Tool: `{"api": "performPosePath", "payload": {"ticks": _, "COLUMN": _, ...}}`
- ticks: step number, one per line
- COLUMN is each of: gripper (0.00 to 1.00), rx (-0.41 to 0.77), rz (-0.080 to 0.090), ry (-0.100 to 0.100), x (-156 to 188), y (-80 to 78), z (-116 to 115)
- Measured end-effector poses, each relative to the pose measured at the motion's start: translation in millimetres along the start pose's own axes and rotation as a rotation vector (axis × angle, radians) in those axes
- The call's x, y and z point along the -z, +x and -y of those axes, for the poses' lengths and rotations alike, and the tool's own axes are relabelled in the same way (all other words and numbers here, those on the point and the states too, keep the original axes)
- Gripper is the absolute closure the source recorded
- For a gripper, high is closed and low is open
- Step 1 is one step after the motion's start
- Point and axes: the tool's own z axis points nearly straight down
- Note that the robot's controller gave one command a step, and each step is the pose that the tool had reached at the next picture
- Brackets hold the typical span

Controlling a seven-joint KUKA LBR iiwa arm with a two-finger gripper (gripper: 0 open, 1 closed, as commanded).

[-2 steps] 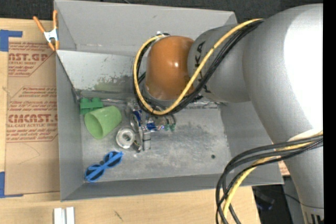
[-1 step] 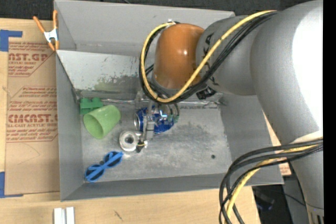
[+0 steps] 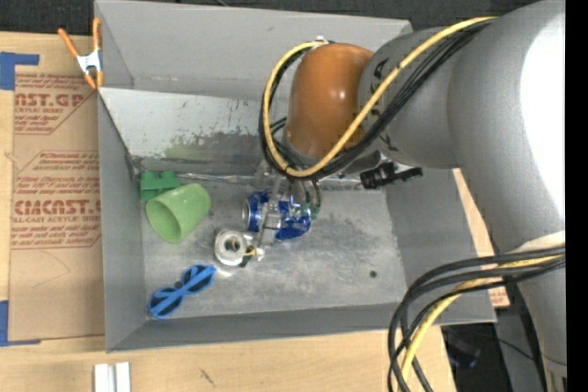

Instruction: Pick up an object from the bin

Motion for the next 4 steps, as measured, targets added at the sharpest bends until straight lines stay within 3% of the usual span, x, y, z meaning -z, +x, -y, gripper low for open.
{"api": "performPosePath", "payload": {"ticks": 1, "gripper": 0.00, "rx": 0.327, "rz": -0.003, "ry": 0.000, "x": -38.7, "y": 2.7, "z": 5.5}}
{"api": "performPosePath", "payload": {"ticks": 2, "gripper": 0.00, "rx": 0.326, "rz": -0.002, "ry": 0.000, "x": -38.6, "y": 2.6, "z": 5.0}}
{"api": "performPosePath", "payload": {"ticks": 3, "gripper": 1.00, "rx": 0.328, "rz": -0.010, "ry": 0.001, "x": -35.3, "y": 2.4, "z": 5.4}}
{"api": "performPosePath", "payload": {"ticks": 4, "gripper": 1.00, "rx": 0.327, "rz": 0.003, "ry": -0.001, "x": -16.7, "y": 1.6, "z": 4.9}}
